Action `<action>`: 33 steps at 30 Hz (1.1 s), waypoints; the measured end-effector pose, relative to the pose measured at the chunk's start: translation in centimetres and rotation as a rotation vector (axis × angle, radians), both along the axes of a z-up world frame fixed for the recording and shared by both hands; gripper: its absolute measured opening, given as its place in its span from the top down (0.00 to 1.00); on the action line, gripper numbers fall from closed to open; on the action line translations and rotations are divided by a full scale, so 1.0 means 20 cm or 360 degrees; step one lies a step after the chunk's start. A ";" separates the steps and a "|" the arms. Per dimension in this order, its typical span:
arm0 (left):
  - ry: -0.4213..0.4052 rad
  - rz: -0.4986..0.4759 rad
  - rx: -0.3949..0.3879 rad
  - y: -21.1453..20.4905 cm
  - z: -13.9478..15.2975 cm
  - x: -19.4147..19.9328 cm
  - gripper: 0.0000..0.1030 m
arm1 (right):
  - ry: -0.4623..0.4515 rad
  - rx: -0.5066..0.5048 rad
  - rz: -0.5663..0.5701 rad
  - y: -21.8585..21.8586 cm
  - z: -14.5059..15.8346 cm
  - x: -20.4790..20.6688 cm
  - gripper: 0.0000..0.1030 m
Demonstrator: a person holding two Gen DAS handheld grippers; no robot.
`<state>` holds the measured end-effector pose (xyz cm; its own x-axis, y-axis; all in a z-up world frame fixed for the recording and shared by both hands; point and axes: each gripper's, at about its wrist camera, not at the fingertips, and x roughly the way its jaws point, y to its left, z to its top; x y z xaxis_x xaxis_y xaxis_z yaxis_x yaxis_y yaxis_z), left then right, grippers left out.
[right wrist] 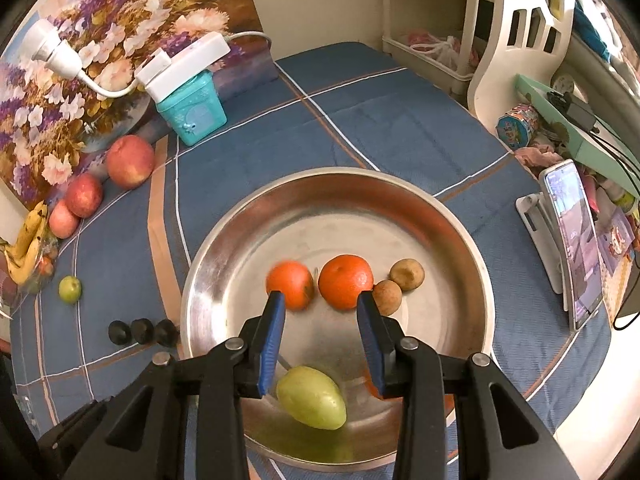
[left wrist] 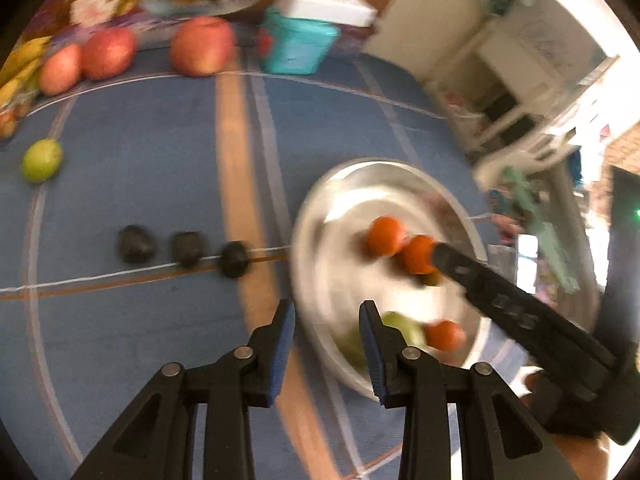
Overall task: Organize fruits
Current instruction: 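Carry both tangerines into the steel plate and open both tools, then withdraw both open tools from the plate toward the black plums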
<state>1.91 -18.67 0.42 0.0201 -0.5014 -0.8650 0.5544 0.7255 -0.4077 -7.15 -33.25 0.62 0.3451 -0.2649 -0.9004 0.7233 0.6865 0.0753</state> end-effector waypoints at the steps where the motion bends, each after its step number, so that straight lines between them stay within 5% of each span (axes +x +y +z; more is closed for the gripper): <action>1: -0.0014 0.0052 0.0072 0.02 -0.02 0.02 0.61 | 0.0011 0.0000 0.0007 0.01 -0.01 0.01 0.51; 3: -0.0009 0.0142 0.0154 0.08 -0.04 0.07 0.48 | 0.0028 -0.0005 0.0042 0.03 -0.02 0.03 0.42; 6: 0.0023 0.0279 0.0209 0.16 -0.07 0.13 0.40 | 0.0053 -0.0029 0.0117 0.10 -0.03 0.07 0.40; 8: 0.0038 0.0374 0.0234 0.23 -0.08 0.17 0.32 | 0.0053 -0.0027 0.0177 0.15 -0.04 0.11 0.29; 13: 0.0007 0.0557 0.0323 0.39 -0.09 0.25 0.20 | 0.0043 -0.0007 0.0351 0.32 -0.05 0.20 0.26; 17: -0.0011 0.0767 0.0334 0.58 -0.07 0.33 0.01 | 0.0019 -0.0030 0.0476 0.45 -0.05 0.25 0.11; 23: 0.0016 0.0980 0.0316 0.77 -0.07 0.41 0.00 | -0.0070 -0.0078 0.0530 0.52 -0.01 0.29 0.04; 33: -0.0101 0.1098 0.0285 0.87 0.01 0.52 0.00 | -0.0081 -0.0085 0.0606 0.61 0.01 0.40 0.02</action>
